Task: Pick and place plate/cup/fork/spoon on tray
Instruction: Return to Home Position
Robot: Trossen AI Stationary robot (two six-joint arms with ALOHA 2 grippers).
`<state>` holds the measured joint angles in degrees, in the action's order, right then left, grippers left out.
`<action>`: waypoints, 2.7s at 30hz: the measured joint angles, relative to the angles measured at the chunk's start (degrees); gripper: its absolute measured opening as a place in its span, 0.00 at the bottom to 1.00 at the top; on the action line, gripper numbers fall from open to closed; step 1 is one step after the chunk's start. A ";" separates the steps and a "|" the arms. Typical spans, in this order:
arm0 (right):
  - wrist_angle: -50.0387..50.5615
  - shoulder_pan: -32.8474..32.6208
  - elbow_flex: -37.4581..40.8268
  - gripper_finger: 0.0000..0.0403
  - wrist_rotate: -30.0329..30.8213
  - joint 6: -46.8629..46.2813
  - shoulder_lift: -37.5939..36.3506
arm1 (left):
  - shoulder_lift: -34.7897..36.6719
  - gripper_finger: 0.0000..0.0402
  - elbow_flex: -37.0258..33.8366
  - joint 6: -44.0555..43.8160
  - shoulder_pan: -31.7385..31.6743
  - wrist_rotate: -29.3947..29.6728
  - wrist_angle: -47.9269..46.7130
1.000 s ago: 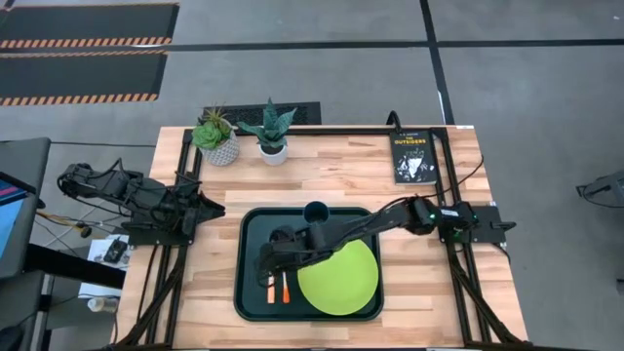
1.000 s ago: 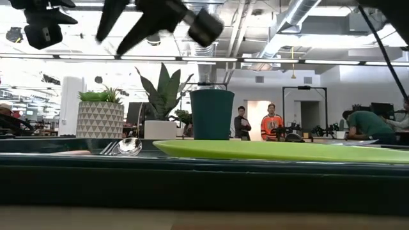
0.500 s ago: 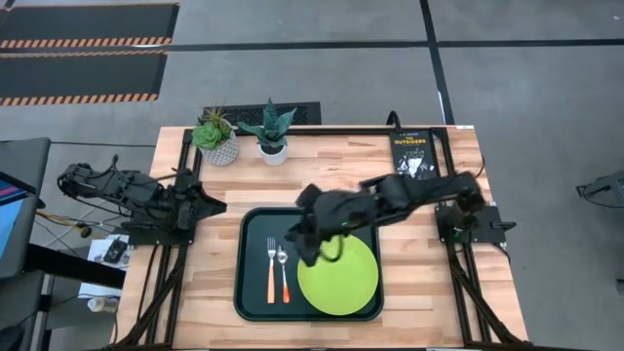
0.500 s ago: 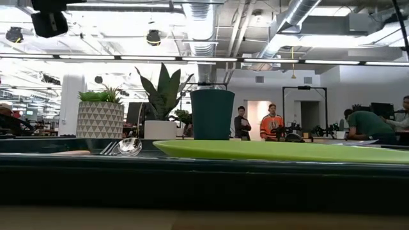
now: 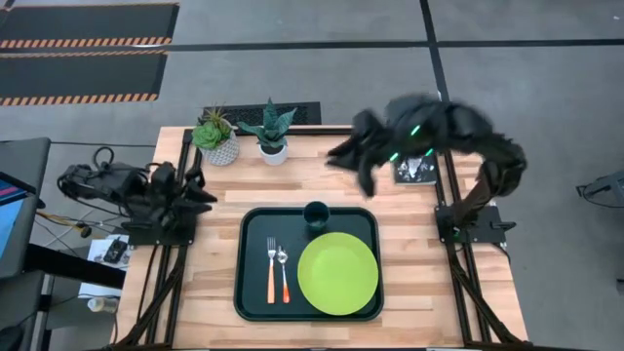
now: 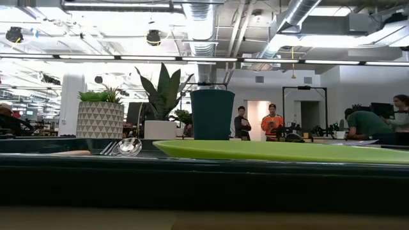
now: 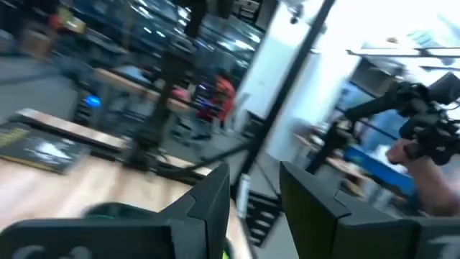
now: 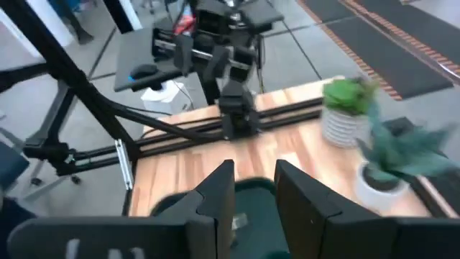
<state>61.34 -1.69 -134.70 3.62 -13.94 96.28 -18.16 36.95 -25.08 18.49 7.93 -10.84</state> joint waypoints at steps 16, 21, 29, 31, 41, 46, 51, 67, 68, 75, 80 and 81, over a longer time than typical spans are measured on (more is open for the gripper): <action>21.36 20.84 3.09 0.31 -3.79 3.76 -23.35 | 13.13 0.28 0.00 0.67 -4.40 4.83 -5.88; 17.26 22.13 16.98 0.31 -3.74 3.05 -35.25 | 13.15 0.28 0.00 5.13 -4.40 9.27 -5.89; -5.59 21.57 52.60 0.31 -3.99 -2.61 -62.89 | 12.86 0.28 -0.02 5.00 -4.40 18.41 -6.54; -11.64 20.97 61.34 0.31 -5.29 -4.79 -68.83 | 12.86 0.28 -0.02 4.66 -4.40 19.41 -7.25; -31.71 17.48 94.58 0.31 -5.88 -15.21 -92.07 | 12.86 0.28 -0.31 1.40 -4.40 18.30 -13.54; -39.22 16.15 106.34 0.31 -7.57 -17.27 -95.88 | 12.87 0.28 -4.12 1.49 -4.40 12.03 -12.79; -51.80 15.54 117.16 0.31 -11.06 -18.15 -94.45 | 13.54 0.28 -12.99 2.82 -4.40 5.66 -3.16; -66.12 15.81 134.05 0.31 -11.48 -11.14 -95.97 | 18.02 0.28 -36.33 4.11 -4.36 -4.13 21.23; -64.73 16.07 134.05 0.31 -10.83 -10.63 -95.88 | 18.07 0.28 -36.33 5.40 -4.35 -4.94 22.25; -62.10 16.10 133.88 0.31 -4.38 -9.48 -94.77 | 17.95 0.28 -36.37 8.55 -4.34 -1.79 19.49; -61.83 16.06 133.88 0.31 -3.67 -9.52 -94.28 | 17.91 0.28 -36.39 4.66 -4.34 0.04 14.61; -61.89 16.04 133.90 0.31 -3.67 -9.52 -94.32 | 17.89 0.28 -36.39 3.71 -4.34 0.05 13.66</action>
<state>-0.55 14.35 -0.80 -0.05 -23.46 1.96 -0.27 0.56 -21.37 14.15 7.97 2.82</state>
